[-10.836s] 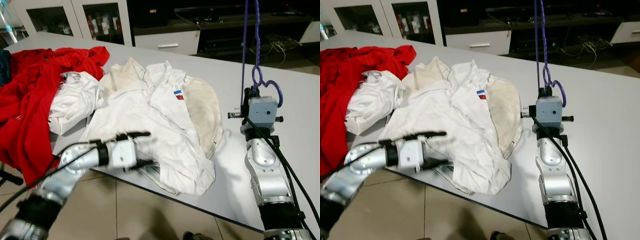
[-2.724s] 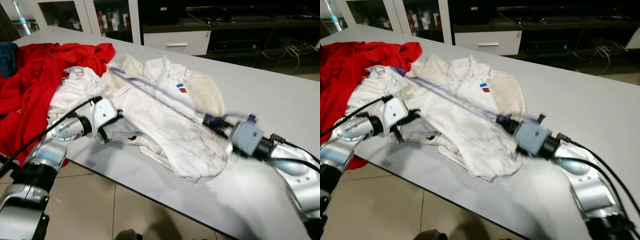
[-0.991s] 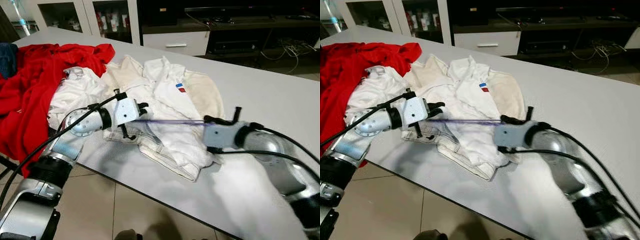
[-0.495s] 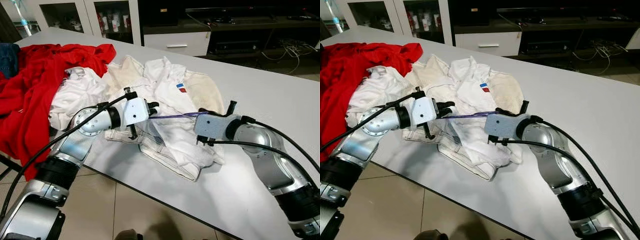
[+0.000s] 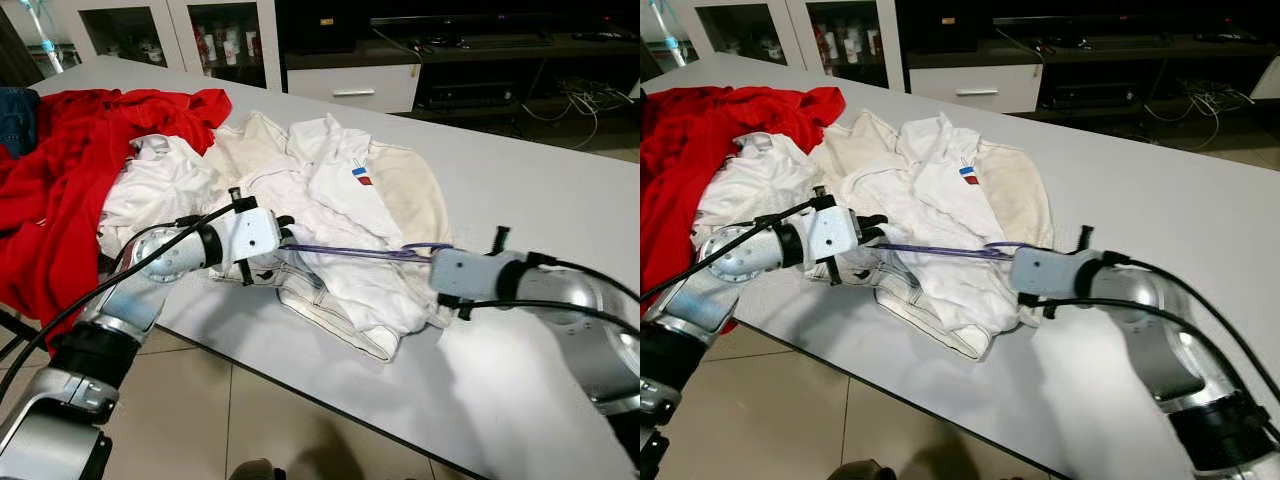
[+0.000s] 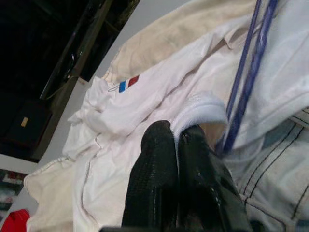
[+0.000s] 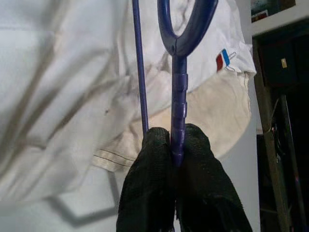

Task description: Hang hanger

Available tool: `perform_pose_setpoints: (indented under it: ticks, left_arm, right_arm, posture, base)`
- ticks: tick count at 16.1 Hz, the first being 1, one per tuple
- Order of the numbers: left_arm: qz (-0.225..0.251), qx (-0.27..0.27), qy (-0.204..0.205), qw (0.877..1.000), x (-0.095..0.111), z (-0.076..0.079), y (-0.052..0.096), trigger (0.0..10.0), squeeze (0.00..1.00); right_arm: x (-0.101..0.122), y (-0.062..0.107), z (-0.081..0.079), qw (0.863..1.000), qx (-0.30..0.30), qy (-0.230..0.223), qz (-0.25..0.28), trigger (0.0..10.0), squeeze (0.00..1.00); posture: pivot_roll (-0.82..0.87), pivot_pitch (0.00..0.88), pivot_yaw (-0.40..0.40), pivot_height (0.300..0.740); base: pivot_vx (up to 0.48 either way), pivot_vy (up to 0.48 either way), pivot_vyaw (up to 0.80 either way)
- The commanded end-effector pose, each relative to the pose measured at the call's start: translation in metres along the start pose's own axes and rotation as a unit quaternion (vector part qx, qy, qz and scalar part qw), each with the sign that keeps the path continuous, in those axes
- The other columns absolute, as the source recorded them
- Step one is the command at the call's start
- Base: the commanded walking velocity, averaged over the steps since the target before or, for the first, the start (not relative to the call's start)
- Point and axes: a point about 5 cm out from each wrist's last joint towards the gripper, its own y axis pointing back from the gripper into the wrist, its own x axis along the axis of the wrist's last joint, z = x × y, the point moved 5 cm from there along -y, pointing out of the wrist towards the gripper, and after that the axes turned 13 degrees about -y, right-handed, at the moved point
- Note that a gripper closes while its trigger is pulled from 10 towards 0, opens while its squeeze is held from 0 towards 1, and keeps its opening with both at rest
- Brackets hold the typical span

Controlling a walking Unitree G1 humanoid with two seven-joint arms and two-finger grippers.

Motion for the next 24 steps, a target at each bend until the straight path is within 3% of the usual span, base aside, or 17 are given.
perform_pose_setpoints:
  ticks: [1,9,16,18,20,24]
  left_arm:
    - [-0.014,0.010,0.004,1.000,-0.006,-0.003,0.006,0.0,0.00]
    - [-0.033,0.026,0.009,0.999,-0.015,-0.005,0.021,0.0,0.00]
    - [-0.028,0.024,0.001,0.999,-0.011,-0.008,0.020,0.0,0.00]
    - [-0.013,0.018,-0.005,1.000,-0.003,-0.006,0.013,0.0,0.00]
    - [0.001,0.016,-0.007,1.000,0.005,-0.005,0.006,0.0,0.00]
    - [0.020,0.012,-0.011,1.000,0.016,-0.004,-0.002,0.0,0.00]
  right_arm:
    - [0.001,0.006,0.004,1.000,-0.001,-0.004,0.005,10.0,0.00]
    - [-0.012,0.012,0.006,1.000,0.001,-0.011,-0.019,10.0,0.00]
    - [-0.011,0.010,0.013,1.000,-0.013,-0.003,-0.021,10.0,0.00]
    - [0.004,0.000,0.014,1.000,-0.018,0.011,-0.005,10.0,0.00]
    - [0.022,-0.008,0.006,1.000,-0.002,0.012,0.024,10.0,0.00]
    - [0.032,-0.016,0.001,0.999,0.003,0.017,0.034,10.0,0.00]
  posture:
    - [0.15,0.002,0.041,0.740]
    - [0.16,0.000,0.040,0.740]
    - [0.15,0.000,0.045,0.740]
    - [0.15,0.000,0.041,0.740]
    - [0.16,0.000,0.037,0.740]
    - [0.15,0.000,0.031,0.740]
  base:
    - [0.000,0.000,0.00]
    - [0.000,0.000,0.00]
    - [0.000,0.000,0.00]
    - [0.000,0.000,0.00]
    - [0.000,0.000,0.00]
    - [0.000,0.000,0.00]
